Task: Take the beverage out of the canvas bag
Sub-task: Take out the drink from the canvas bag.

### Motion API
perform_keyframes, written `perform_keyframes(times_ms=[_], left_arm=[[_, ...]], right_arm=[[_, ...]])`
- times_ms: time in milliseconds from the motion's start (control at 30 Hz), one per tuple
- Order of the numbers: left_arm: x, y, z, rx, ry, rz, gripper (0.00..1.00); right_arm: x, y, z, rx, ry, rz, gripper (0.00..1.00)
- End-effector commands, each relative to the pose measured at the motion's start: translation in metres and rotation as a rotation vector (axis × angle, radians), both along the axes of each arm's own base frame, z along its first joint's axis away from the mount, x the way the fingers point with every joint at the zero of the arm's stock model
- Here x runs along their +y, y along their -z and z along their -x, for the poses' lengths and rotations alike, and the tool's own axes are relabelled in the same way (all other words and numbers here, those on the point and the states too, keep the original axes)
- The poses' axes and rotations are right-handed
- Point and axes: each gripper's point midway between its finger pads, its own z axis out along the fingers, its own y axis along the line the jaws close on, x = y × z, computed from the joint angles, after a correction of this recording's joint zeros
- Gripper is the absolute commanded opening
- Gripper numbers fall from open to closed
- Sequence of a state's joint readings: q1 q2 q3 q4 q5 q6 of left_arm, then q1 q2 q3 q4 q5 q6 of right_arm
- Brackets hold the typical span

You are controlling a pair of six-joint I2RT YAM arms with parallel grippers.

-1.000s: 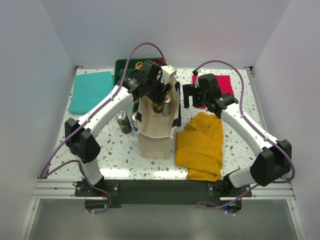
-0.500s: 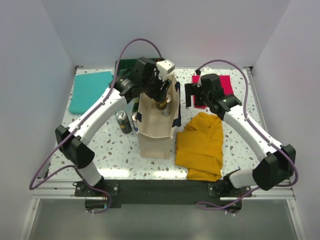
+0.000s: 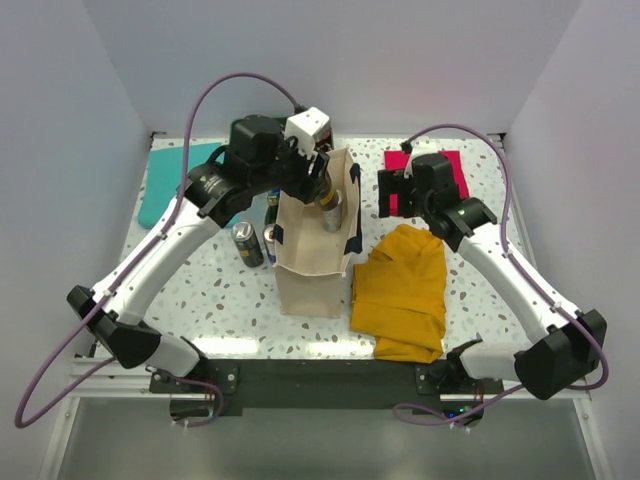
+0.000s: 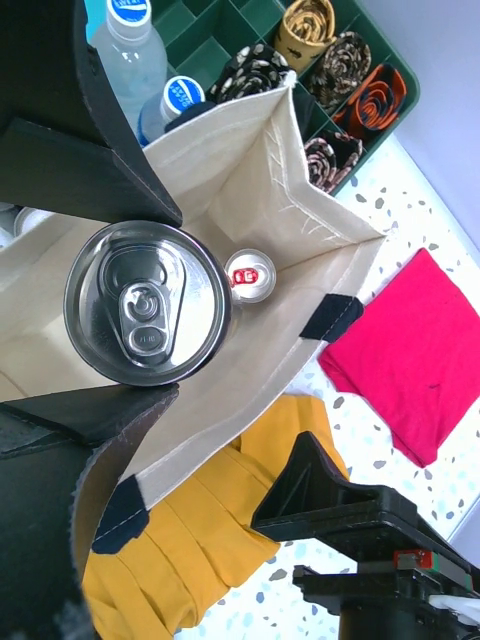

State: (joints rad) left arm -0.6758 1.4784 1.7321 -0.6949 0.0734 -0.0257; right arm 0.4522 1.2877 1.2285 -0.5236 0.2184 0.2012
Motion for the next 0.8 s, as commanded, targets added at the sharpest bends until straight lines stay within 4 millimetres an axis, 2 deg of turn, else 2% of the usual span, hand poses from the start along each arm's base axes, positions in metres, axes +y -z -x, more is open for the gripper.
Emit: perform_keyframes(times_ms=[0, 200, 333, 533, 767], left_arm=[[0.008, -0.068, 0.006, -0.179, -0.031, 0.159, 0.00], [0.030, -0.093, 0.021, -0.253, -0.069, 0.198, 0.00], [0.048, -0.100, 0.024, -0.278, -0.122, 0.157, 0.00], [0.076, -0.097, 0.028, -0.279, -0.229, 0.124, 0.00], [0.105, -0.116, 0.048, -0.335, -0.299, 0.184, 0.00]], right_arm=[[-0.006, -0.011, 0.004, -0.032, 0.023, -0.014, 0.98], [-0.002, -0.008, 0.003, -0.020, 0.013, -0.022, 0.98], [0.000, -0.009, 0.001, -0.015, 0.008, -0.026, 0.98], [-0.002, -0.007, 0.001, -0.005, 0.017, -0.012, 0.98], [0.005, -0.005, 0.000, 0.007, -0.002, -0.038, 0.98]])
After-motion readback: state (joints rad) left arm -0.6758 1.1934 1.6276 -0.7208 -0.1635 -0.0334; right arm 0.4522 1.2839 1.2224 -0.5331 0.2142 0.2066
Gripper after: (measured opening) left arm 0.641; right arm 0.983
